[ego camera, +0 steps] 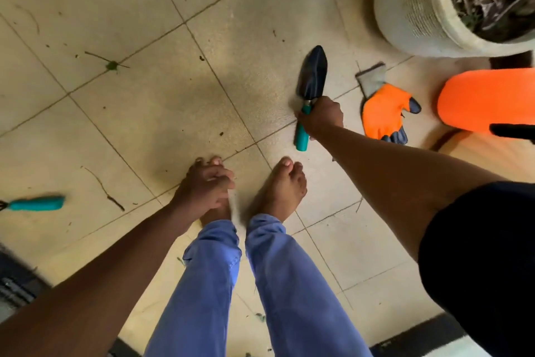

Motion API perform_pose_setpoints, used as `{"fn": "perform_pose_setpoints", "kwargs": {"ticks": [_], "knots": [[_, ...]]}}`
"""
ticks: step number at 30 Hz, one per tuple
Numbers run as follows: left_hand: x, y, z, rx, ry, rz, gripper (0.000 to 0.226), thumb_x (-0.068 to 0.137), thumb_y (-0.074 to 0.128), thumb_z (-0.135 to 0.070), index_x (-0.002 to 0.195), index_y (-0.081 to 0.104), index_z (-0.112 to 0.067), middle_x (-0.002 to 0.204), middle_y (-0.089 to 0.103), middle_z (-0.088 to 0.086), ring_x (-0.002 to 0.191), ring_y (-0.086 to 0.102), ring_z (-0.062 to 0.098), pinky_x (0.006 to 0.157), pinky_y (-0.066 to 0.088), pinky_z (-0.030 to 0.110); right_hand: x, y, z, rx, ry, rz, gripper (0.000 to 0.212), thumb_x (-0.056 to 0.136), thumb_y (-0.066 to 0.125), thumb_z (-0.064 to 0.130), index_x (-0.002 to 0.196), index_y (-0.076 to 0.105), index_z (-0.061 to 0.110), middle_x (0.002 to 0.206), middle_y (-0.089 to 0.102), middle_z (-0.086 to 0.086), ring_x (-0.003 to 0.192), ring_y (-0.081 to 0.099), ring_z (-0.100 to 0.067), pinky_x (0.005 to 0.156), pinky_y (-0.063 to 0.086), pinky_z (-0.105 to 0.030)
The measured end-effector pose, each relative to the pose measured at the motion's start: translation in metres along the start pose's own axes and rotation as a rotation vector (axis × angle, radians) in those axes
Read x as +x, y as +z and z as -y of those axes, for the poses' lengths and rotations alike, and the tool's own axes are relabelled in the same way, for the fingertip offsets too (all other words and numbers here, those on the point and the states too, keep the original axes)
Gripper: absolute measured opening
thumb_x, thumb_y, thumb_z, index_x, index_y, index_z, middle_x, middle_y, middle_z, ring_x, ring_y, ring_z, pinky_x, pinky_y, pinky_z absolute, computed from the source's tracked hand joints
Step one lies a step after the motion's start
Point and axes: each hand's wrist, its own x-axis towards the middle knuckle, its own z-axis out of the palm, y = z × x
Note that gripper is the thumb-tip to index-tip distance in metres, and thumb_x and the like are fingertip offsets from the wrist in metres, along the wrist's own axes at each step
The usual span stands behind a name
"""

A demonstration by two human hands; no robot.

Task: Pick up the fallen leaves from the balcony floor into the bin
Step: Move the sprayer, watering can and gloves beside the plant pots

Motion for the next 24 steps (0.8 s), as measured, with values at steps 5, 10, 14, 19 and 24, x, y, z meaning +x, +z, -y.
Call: {"fn": "perform_pose_setpoints", "kwargs": {"ticks": [5,10,14,19,24], "knots": [[-0.038,-0.015,-0.016,-0.047,0.01,-0.014,0.012,0.081,0.074,-0.021,0.093,0.071,-0.024,0.109,0.075,0.018,0.092,0.07,0.024,0.076,0.052,0.031,-0.034,-0.027,0.028,-0.007,-0.033,0.075,0.032,0.087,0.072,0.04,0.105,0.061,0.015,0.098,0.067,-0.004,0.084,0.067,-0.022,0.068,0.056,-0.034],[-0.109,-0.035,-0.055,-0.21,0.063,-0.032,0.015,0.093,0.067,-0.014,0.107,0.071,-0.016,0.114,0.073,0.02,0.087,0.064,0.02,0.066,0.049,0.022,-0.119,-0.061,0.085,0.071,-0.213,0.273,0.032,0.081,0.075,0.043,0.091,0.069,0.013,0.094,0.073,-0.013,0.088,0.072,-0.034,0.081,0.059,-0.049],[-0.167,-0.059,-0.081,-0.333,0.173,-0.135,0.018,0.098,0.063,-0.024,0.115,0.07,-0.019,0.107,0.073,0.002,0.092,0.068,0.015,0.066,0.05,0.017,-0.207,-0.087,0.138,0.003,-0.415,0.379,0.019,0.083,0.071,0.035,0.077,0.062,0.02,0.088,0.071,-0.01,0.083,0.071,-0.034,0.076,0.059,-0.048],[-0.238,-0.102,-0.097,-0.582,0.279,-0.331,0.022,0.098,0.066,-0.029,0.117,0.066,-0.019,0.1,0.071,0.0,0.081,0.065,0.011,0.063,0.05,0.015,-0.313,-0.106,0.2,-0.134,-0.651,0.377,0.012,0.086,0.073,0.029,0.089,0.065,0.022,0.087,0.066,0.0,0.085,0.065,-0.024,0.066,0.036,-0.025],[-0.264,-0.164,-0.079,-0.845,0.285,-0.441,0.018,0.099,0.063,-0.022,0.095,0.073,-0.007,0.095,0.078,0.017,0.086,0.076,0.025,0.071,0.059,0.029,-0.383,-0.098,0.258,-0.179,-0.784,0.441,0.022,0.085,0.075,0.038,0.101,0.069,0.024,0.083,0.067,0.009,0.077,0.064,-0.014,0.059,0.038,-0.017]]}}
